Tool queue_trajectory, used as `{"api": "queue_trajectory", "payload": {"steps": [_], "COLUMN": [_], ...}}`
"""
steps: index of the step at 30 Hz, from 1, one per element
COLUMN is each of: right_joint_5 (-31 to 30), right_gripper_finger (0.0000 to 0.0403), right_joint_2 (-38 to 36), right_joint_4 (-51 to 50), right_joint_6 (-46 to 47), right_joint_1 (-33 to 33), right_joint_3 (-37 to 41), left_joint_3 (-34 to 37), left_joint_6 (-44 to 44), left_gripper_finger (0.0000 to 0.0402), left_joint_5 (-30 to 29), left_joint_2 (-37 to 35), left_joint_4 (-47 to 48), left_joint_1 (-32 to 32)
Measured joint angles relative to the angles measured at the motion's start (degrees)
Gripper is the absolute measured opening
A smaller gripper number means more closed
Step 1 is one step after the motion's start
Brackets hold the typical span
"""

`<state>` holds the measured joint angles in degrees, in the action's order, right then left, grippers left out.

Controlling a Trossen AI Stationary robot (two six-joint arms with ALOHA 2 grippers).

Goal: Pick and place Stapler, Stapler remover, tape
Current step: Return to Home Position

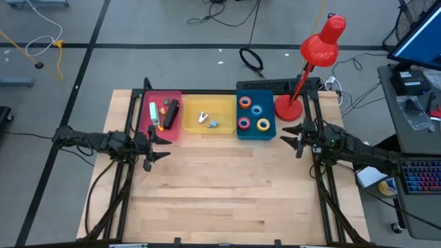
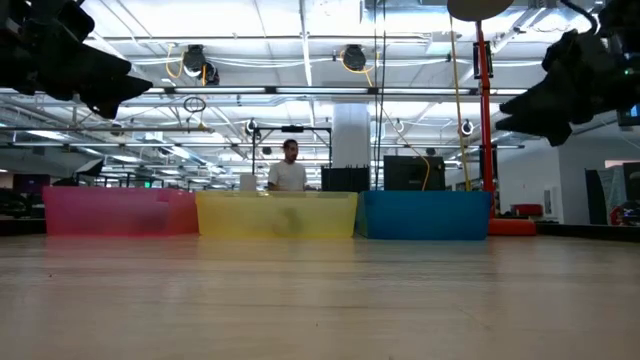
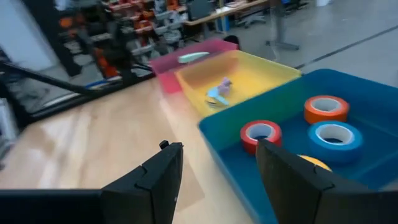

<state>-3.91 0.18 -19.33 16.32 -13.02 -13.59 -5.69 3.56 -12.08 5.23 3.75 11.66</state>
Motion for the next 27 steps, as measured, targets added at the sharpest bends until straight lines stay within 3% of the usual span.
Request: {"api": "queue_trajectory", "payload": {"steps": [17, 27], "right_joint_5": [-2.32, -2.09], "right_gripper_finger": [0.0199, 0.0199], "right_joint_2": [0.03, 0.23], "right_joint_4": [5.79, 4.89], "right_joint_6": [-1.50, -5.87], "right_joint_1": [-0.02, -0.02], "right_joint_3": [4.64, 4.71], "left_joint_3": [4.62, 4.72], "left_joint_6": [1.17, 8.44], "left_gripper_finger": [0.0207, 0.0207], "left_joint_5": [0.21, 0.00], "left_joint_2": [0.58, 0.76], "left_joint_4": [-6.24, -6.88], "left_joint_1": [-0.01, 0.00]}}
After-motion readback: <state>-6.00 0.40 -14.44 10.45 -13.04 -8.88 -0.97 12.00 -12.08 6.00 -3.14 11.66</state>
